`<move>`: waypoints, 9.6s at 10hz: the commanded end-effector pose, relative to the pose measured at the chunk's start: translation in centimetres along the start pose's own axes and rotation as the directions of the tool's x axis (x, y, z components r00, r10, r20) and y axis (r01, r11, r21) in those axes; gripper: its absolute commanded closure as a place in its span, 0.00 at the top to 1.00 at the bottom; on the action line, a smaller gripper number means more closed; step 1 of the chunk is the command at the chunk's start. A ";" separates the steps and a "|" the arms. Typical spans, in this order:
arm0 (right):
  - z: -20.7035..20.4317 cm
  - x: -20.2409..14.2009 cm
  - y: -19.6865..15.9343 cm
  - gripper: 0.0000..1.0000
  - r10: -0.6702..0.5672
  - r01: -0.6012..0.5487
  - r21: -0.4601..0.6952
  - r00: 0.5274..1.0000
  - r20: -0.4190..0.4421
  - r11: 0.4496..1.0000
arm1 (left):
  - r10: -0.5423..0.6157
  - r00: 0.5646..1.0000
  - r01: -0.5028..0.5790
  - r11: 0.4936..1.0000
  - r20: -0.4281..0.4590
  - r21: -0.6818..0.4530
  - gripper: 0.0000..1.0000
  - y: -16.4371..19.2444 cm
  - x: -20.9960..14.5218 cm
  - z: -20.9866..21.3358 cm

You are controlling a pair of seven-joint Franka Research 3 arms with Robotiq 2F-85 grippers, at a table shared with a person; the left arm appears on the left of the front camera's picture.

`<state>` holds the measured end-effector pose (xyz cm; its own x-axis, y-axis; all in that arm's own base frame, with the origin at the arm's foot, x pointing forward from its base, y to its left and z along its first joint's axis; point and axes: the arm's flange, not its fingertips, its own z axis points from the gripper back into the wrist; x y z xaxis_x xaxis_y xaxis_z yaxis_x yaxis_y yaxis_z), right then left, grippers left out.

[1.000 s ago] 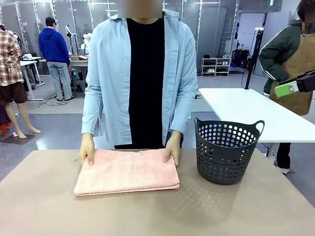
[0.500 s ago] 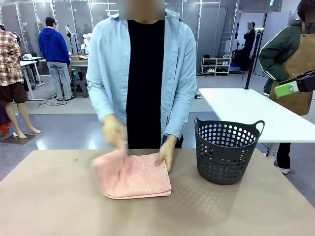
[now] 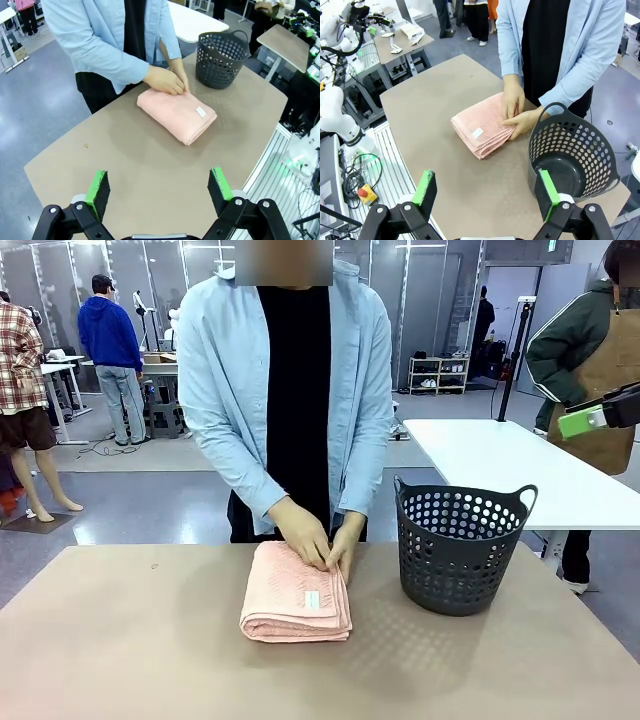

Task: Fold the towel.
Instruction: Pick up the 100 cm Hotel Towel and place it on the left side of the table.

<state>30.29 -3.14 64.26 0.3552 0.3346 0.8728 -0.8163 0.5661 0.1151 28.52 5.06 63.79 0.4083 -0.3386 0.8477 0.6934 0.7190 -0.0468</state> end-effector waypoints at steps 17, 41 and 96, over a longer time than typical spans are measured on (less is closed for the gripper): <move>0.0 0.1 -0.1 0.99 0.000 0.000 0.000 1.000 0.000 1.000 | 0.182 0.979 -0.196 0.965 -0.094 -0.173 1.00 1.9 2.6 -7.7; 0.0 0.1 -0.1 0.99 0.000 0.000 0.000 1.000 0.000 1.000 | 0.637 0.648 -0.755 0.611 -0.418 -0.239 1.00 4.3 -9.0 -39.5; 0.0 0.1 -0.1 0.99 0.000 0.000 0.000 1.000 0.000 1.000 | 0.662 0.634 -0.733 0.680 -0.400 -0.035 0.17 21.7 -23.2 -19.7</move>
<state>30.35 -3.20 64.38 0.3545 0.3342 0.8733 -0.8158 0.5669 0.1142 45.21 15.80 32.46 0.9563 0.0592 0.2864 0.1530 0.7332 -0.6626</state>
